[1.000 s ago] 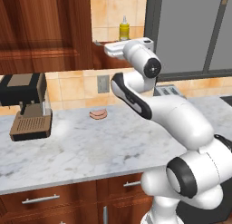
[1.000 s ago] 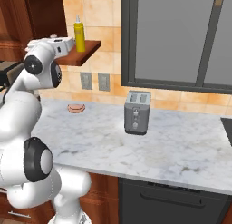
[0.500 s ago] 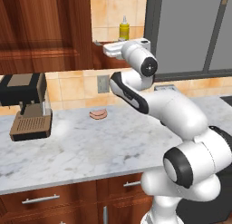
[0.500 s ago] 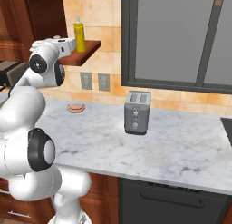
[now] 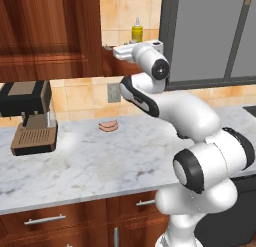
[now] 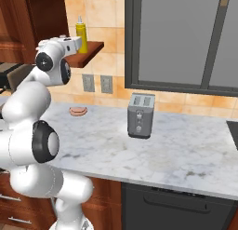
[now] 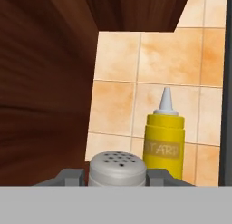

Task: Pick the mustard and shaker from the counter and place them in the cabinet.

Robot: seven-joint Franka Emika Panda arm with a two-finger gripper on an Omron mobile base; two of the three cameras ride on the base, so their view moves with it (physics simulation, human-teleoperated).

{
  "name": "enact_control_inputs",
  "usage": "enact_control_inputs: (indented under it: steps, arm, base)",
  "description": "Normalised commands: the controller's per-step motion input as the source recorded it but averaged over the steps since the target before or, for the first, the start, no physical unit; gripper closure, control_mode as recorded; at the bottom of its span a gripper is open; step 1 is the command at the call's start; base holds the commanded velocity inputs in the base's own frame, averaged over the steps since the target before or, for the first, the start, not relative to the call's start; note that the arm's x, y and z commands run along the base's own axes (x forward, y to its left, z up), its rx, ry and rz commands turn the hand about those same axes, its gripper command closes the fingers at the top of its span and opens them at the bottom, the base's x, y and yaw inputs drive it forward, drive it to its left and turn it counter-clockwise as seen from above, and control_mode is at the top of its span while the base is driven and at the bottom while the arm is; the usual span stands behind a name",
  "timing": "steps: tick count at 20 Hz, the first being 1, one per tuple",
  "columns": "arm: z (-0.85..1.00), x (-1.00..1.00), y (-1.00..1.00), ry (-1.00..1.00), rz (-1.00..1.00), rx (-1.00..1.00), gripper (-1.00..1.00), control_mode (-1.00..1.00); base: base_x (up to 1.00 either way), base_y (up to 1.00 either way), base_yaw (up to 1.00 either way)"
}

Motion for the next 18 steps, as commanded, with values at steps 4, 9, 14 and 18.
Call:
enact_control_inputs:
  steps: [4, 9, 14, 18]
  arm:
    - [-0.13, 0.15, 0.12, 0.01, -0.05, 0.00, 1.00, -1.00]
    - [-0.07, 0.16, 0.15, 0.00, -0.06, 0.01, 1.00, -1.00]
    - [-0.02, 0.16, 0.14, 0.00, -0.04, 0.05, 1.00, -1.00]
    - [-0.01, 0.05, 0.10, 0.01, -0.01, 0.07, 1.00, -1.00]
  base:
    - [0.00, 0.00, 0.00]
    - [0.00, 0.00, 0.00]
    - [0.00, 0.00, 0.00]
    - [0.00, 0.00, 0.00]
